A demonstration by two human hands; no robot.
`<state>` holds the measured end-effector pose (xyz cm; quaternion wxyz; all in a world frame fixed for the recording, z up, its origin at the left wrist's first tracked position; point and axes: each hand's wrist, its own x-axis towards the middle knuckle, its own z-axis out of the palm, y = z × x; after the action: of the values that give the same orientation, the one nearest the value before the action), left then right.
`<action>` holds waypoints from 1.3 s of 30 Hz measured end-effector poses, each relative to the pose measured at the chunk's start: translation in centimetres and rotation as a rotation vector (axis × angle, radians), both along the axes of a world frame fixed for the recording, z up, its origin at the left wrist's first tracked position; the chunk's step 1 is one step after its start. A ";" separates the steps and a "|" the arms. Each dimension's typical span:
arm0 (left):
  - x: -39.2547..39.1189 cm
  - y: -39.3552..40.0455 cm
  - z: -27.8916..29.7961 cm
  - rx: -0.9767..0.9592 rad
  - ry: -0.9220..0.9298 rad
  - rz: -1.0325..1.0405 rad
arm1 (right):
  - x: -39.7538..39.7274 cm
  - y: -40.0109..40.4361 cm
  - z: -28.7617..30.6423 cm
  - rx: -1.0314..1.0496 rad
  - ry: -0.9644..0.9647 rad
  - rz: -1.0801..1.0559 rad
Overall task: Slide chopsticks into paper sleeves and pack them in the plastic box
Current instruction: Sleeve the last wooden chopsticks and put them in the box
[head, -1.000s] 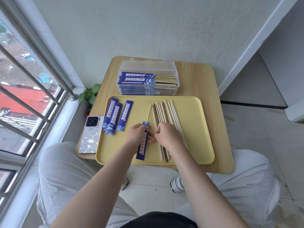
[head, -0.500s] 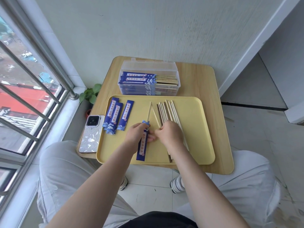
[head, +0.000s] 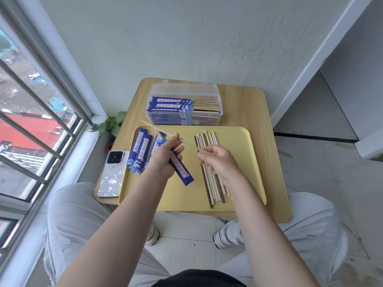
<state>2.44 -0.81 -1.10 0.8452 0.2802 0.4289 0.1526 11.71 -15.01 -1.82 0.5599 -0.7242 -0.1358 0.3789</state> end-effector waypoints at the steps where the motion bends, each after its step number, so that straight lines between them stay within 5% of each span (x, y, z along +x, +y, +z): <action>1: 0.1 0.0 0.2 -0.021 0.015 0.024 | 0.1 -0.1 0.1 0.071 0.042 -0.084; 6: 0.2 -1.2 -0.2 -0.131 0.005 0.033 | -0.8 1.2 0.2 0.400 0.351 -0.293; 12: 0.2 -2.9 -0.6 0.006 0.041 -0.171 | -2.0 2.8 -0.2 0.348 0.671 -0.463; 17: -1.4 -1.1 -0.7 0.547 0.430 -0.561 | 0.5 1.0 0.4 0.513 0.618 -0.768; 20: -1.8 -0.6 -1.2 0.801 0.614 -0.704 | 1.8 0.0 0.9 0.532 0.488 -0.776; 31: -1.8 -0.8 -1.9 1.312 0.815 -0.906 | 1.9 0.1 0.9 0.366 0.080 -0.595; 39: -1.7 -1.2 -1.9 1.350 0.788 -0.974 | 2.3 -0.6 0.6 0.336 0.009 -0.567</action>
<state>0.70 -2.02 -3.01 0.2662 0.8952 0.3405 -0.1088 14.04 -15.64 -1.25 0.7554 -0.6290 0.0133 0.1833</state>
